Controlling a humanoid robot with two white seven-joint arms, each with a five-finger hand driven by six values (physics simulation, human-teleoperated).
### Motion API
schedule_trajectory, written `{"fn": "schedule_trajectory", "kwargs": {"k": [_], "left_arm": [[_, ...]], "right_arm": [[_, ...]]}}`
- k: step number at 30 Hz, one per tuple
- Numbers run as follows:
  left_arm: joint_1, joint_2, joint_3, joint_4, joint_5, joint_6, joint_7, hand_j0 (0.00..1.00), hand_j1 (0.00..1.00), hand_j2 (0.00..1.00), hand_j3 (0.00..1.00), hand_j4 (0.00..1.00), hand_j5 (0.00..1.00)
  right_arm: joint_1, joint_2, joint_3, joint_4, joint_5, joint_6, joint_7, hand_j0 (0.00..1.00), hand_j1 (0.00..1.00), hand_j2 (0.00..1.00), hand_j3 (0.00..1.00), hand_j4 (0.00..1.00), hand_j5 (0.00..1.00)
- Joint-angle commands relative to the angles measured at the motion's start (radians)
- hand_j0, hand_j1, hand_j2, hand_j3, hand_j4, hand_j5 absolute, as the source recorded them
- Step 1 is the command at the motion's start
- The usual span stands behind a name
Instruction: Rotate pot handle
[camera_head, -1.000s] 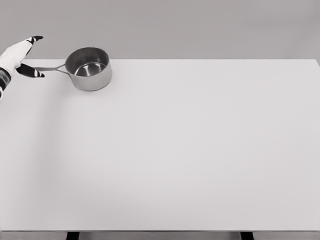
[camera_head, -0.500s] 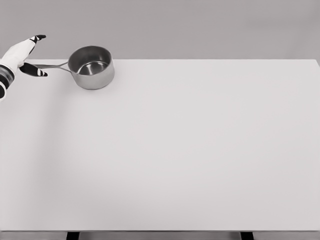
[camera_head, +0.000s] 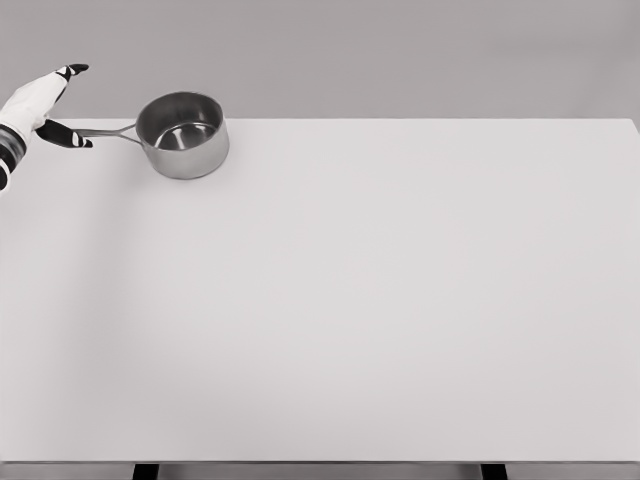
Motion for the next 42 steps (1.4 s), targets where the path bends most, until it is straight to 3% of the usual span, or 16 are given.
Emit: {"fn": "schedule_trajectory", "kwargs": {"k": [1, 28, 42], "left_arm": [[0.0, 0.0, 0.001, -0.001, 0.001, 0.0, 0.0, 1.0, 1.0, 1.0, 1.0, 1.0, 1.0], [-0.025, -0.041, -0.003, 0.013, 0.0, 0.0, 0.01, 1.0, 1.0, 1.0, 1.0, 1.0, 1.0], [-0.018, 0.005, 0.0, 0.006, 0.011, -0.011, -0.003, 1.0, 1.0, 1.0, 1.0, 1.0, 1.0]], "right_arm": [[0.0, 0.0, 0.0, 0.0, 0.0, 0.001, 0.0, 1.0, 1.0, 1.0, 1.0, 1.0, 1.0], [0.0, 0.0, 0.0, 0.0, 0.0, -0.001, 0.0, 1.0, 1.0, 1.0, 1.0, 1.0, 1.0], [0.0, 0.0, 0.0, 0.0, 0.0, -0.001, 0.0, 1.0, 1.0, 1.0, 1.0, 1.0, 1.0]]}}
